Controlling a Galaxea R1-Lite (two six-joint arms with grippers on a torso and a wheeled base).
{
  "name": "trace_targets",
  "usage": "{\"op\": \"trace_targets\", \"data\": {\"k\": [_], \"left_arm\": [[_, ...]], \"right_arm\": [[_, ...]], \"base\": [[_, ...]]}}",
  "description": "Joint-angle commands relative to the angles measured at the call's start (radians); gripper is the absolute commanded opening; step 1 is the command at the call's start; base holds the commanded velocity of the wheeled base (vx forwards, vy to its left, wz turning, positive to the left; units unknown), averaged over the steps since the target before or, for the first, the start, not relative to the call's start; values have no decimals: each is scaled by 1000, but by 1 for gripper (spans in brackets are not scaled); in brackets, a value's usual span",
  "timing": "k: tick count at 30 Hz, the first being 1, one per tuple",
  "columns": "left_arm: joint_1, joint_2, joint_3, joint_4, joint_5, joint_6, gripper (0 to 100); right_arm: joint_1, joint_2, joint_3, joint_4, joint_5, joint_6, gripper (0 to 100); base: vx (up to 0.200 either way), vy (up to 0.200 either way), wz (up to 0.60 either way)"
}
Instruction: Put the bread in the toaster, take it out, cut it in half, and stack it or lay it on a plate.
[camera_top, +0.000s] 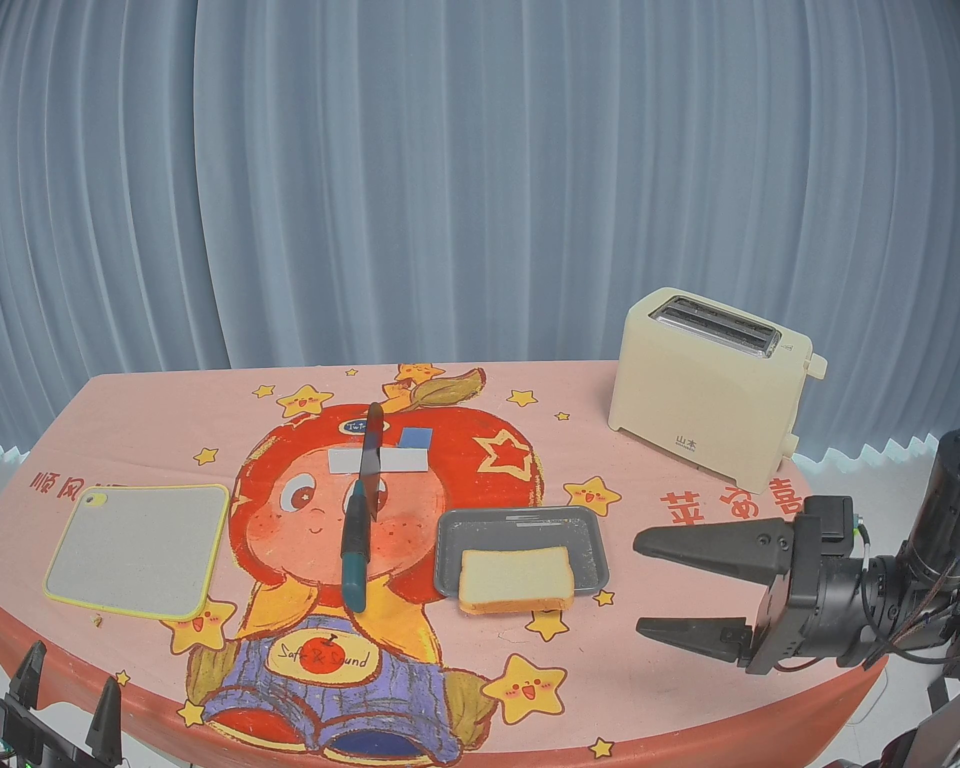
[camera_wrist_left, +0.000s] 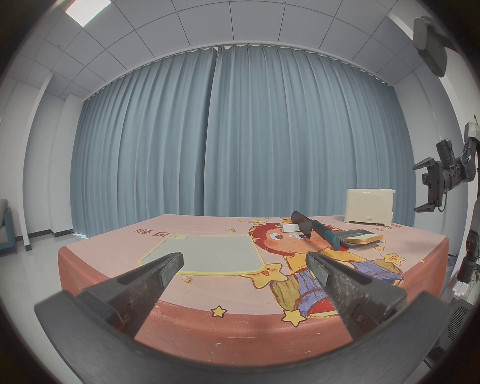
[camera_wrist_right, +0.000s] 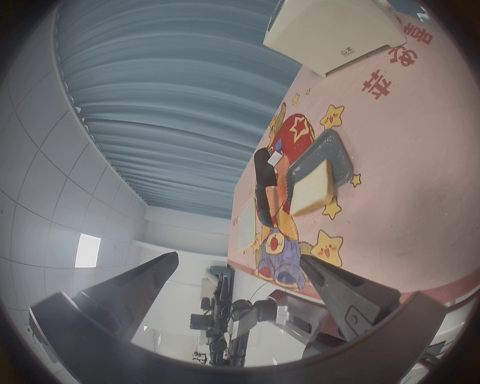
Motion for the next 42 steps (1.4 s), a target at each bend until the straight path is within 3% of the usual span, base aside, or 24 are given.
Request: {"op": "trace_targets", "data": {"k": [1,21,30,36,42], "left_arm": [[0,2,18,0,0,0,100],[0,2,18,0,0,0,100],[0,2,18,0,0,0,100],[0,2,18,0,0,0,100],[0,2,18,0,0,0,100]], "right_arm": [[0,44,3,-28,-22,0,100],[-22,153,18,-45,-40,8,100],[-34,190,40,-146,-43,16,100],[-33,230,37,-220,-103,53,100],[-23,280,34,-231,-107,59,100]], "base": [[0,0,0],[0,0,0],[0,0,0],[0,0,0],[0,0,0]]}}
